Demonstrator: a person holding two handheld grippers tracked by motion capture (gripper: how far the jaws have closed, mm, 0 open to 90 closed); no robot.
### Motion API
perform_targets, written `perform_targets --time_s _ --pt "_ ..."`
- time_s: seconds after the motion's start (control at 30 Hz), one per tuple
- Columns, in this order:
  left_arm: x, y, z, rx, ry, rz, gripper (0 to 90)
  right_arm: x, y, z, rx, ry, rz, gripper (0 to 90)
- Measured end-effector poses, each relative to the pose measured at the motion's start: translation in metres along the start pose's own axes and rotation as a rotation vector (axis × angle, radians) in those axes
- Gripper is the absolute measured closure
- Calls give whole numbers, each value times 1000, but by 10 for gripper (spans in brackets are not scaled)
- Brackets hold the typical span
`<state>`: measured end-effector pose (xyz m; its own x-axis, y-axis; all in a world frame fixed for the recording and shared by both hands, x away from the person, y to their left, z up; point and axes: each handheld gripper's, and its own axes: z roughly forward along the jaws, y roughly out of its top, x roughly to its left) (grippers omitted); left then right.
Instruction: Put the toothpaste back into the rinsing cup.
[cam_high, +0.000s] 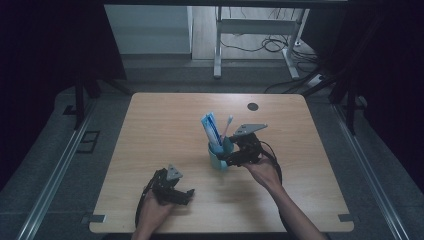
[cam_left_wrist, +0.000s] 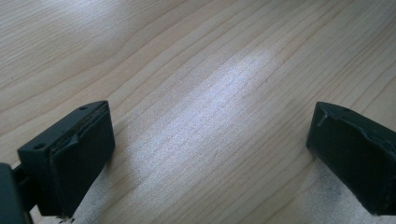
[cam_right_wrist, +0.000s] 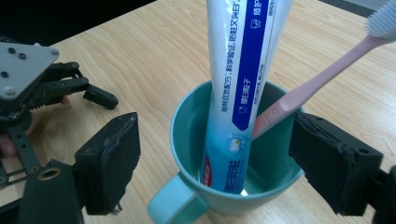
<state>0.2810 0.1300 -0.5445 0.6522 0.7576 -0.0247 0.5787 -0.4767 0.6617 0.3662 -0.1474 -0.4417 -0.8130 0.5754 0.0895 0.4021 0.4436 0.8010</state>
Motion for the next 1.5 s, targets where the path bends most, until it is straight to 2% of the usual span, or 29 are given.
perform_targets --time_s 0.43,0.83,1.0,1.23,1.5 --pt "0 0 0 -5 0 -6 11 2 -10 -16 5 -11 -27 109" --pt "0 0 0 -2 0 0 11 4 -25 -25 59 -36 -66 17" --pt "0 0 1 -7 0 -4 11 4 -32 -29 62 -38 -62 11" --pt "0 0 1 -8 0 -5 11 1 -42 -36 69 -66 -62 6" --pt "0 0 1 -7 -1 -4 11 -3 -55 -43 101 -96 -68 7"
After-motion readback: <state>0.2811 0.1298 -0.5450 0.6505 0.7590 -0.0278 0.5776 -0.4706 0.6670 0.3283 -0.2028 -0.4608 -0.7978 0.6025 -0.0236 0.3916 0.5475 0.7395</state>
